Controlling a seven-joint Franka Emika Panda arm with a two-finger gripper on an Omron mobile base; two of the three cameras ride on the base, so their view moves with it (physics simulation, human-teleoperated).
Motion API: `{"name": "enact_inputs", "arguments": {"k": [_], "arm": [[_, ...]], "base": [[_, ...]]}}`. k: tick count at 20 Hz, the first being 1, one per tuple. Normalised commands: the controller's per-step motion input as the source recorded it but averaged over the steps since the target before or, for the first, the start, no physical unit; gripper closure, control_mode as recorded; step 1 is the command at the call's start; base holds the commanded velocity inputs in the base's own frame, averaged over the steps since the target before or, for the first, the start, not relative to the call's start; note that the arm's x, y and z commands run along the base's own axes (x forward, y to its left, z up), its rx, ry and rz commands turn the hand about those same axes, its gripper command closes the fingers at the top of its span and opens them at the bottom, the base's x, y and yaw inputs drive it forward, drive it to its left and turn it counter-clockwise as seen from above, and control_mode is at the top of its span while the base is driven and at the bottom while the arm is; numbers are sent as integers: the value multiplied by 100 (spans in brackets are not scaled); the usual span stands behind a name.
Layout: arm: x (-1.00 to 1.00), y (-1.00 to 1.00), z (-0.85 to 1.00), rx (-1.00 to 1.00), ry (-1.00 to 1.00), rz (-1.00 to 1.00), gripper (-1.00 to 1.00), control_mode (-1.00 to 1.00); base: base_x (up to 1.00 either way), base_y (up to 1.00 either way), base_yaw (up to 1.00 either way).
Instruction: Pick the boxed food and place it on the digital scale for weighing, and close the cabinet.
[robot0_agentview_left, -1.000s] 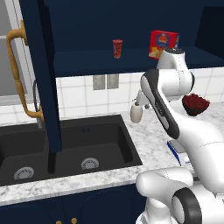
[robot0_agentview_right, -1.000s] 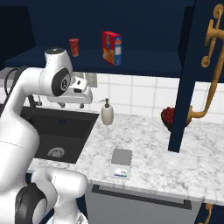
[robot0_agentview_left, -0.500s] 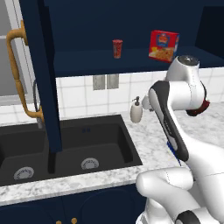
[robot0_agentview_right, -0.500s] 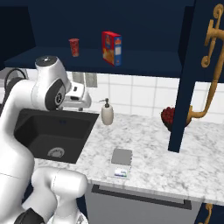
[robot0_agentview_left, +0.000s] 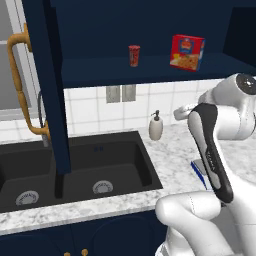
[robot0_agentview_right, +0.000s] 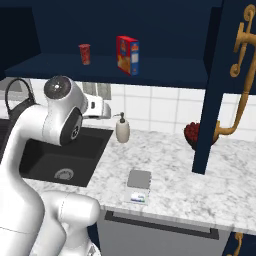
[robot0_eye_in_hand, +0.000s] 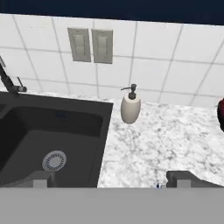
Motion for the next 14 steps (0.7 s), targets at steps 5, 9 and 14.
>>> {"name": "enact_inputs", "arguments": {"k": [5, 9, 14], "arm": [[0, -34, 26, 6, -20, 21, -100, -100], [0, -36, 41, 9, -20, 20, -100, -100], [0, -20, 49, 6, -24, 16, -100, -100]], "base": [[0, 0, 0], [0, 0, 0], [0, 0, 0]]}}
